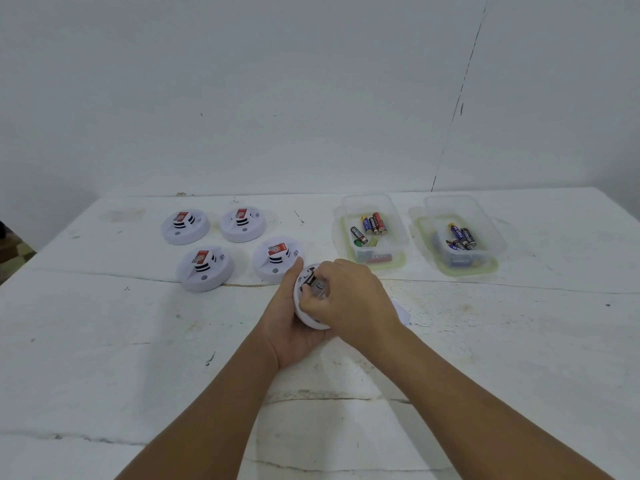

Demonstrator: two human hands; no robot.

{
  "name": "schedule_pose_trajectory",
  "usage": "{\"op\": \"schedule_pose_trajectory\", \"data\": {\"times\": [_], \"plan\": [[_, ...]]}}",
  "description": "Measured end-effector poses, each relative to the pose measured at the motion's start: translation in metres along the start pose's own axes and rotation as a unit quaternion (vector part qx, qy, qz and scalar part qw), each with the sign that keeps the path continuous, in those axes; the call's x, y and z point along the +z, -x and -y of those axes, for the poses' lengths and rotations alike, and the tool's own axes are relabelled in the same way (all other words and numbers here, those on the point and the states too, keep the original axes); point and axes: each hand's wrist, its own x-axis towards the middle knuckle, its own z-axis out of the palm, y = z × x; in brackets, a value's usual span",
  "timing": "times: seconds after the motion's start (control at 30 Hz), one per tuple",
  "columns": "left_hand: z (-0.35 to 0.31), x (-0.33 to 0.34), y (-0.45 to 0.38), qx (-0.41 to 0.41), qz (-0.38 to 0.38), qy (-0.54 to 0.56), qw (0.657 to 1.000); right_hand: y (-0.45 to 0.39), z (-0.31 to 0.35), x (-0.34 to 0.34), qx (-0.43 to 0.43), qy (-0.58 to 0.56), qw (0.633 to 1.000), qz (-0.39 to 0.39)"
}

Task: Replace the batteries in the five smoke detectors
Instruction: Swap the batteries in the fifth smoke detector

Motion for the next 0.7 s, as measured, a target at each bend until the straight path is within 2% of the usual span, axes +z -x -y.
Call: {"op": "schedule_pose_trajectory", "data": {"times": [0.23, 0.4, 0.57, 0.7], "plan": [[0.0, -0.002, -0.001, -0.006, -0.009, 0.01, 1.0, 0.002, -0.013, 0.0, -0.026, -0.055, 0.998, 0.023], [0.0, 0.001, 0.001, -0.001, -0.02, -0.005, 1.0, 0.009, -0.019, 0.008, -0.006, -0.11, 0.994, 0.01], [0.002, 0.003, 0.0, 0.012, -0.01, -0.009, 1.0, 0.012, -0.013, 0.005, -0.022, -0.079, 0.996, -0.018], [0.003, 0.002, -0.003, 0.043, -0.009, -0.033, 0.998, 0.012, -0.019, -0.001, -0.003, -0.079, 0.997, -0.025]]}}
